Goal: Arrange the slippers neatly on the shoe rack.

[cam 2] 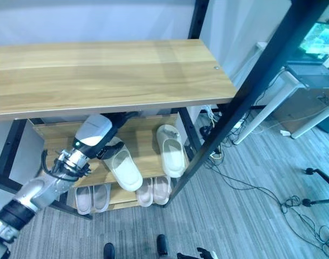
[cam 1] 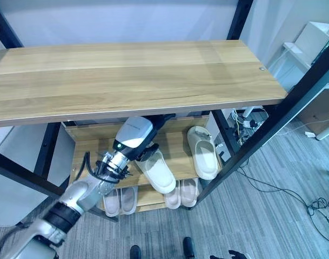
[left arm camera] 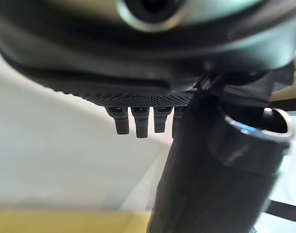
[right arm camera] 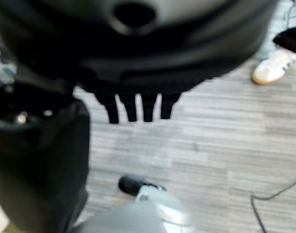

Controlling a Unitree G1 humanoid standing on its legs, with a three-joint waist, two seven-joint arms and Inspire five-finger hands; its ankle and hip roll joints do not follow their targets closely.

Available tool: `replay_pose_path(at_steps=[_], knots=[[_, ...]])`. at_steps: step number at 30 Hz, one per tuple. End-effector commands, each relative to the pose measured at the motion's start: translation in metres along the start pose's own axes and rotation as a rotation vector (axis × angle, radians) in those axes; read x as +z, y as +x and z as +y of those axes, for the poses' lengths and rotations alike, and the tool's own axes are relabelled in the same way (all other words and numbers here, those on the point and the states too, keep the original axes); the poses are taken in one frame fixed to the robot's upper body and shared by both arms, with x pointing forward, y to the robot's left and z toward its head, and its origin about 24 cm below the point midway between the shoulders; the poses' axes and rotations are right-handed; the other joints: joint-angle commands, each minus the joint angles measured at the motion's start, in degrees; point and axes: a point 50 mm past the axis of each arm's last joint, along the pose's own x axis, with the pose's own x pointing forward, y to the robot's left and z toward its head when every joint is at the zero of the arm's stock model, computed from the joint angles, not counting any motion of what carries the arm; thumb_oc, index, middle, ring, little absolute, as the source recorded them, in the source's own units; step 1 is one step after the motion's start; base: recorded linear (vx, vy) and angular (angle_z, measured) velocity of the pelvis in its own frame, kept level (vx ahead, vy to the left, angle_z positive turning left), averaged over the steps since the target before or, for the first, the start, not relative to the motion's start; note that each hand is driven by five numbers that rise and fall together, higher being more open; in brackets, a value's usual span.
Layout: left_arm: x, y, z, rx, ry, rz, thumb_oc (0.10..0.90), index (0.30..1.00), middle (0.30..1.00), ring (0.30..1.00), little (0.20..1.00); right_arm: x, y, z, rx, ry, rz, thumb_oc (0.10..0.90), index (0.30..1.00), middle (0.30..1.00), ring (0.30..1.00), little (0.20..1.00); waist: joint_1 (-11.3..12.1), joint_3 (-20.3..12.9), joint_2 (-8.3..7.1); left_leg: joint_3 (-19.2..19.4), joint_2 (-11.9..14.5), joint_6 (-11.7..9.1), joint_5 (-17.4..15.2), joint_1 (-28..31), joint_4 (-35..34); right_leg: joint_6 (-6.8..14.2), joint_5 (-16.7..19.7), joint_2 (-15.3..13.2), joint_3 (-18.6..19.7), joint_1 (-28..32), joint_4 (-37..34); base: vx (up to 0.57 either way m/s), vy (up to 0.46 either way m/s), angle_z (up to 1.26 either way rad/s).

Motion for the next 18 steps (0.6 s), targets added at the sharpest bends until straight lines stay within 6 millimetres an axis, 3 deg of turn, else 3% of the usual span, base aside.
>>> replay_pose_path(at_steps=[1, 9, 18], knots=[[0.01, 0.03, 0.034, 0.181, -0.084, -0.062, 0.8, 0.9, 0.9, 0.9, 0.9, -0.004, 0.001, -0.019, -0.066, 0.0, 0.004, 0.8, 0.9, 0.9, 0.9, 0.9, 0.25, -0.81, -0.19, -2.06, -3.59, 2.0, -4.69, -0.94, 0.28, 3.98, -4.37, -1.4, -2.53, 1.31, 0.35, 0.0, 0.0, 0.0], [0.013, 0.021, 0.01, 0.111, -0.181, -0.005, 0.8, 0.9, 0.9, 0.9, 0.9, -0.003, 0.001, -0.023, -0.084, 0.012, 0.0, 0.8, 0.9, 0.9, 0.9, 0.9, 0.26, -0.94, -0.29, -2.01, -3.43, 2.03, -4.71, -0.94, 0.28, 3.84, -4.47, -1.22, -2.58, 1.3, 0.35, 0.0, 0.0, 0.0], [0.004, 0.026, -0.003, 0.077, -0.13, 0.06, 0.8, 0.9, 0.9, 0.9, 0.9, 0.0, 0.002, -0.026, -0.094, 0.02, -0.005, 0.8, 0.9, 0.9, 0.9, 0.9, -0.04, -0.88, -0.32, -2.11, -3.28, 2.04, -4.61, -1.18, 0.28, 3.83, -4.45, -1.1, -2.56, 1.07, 0.35, 0.0, 0.0, 0.0]])
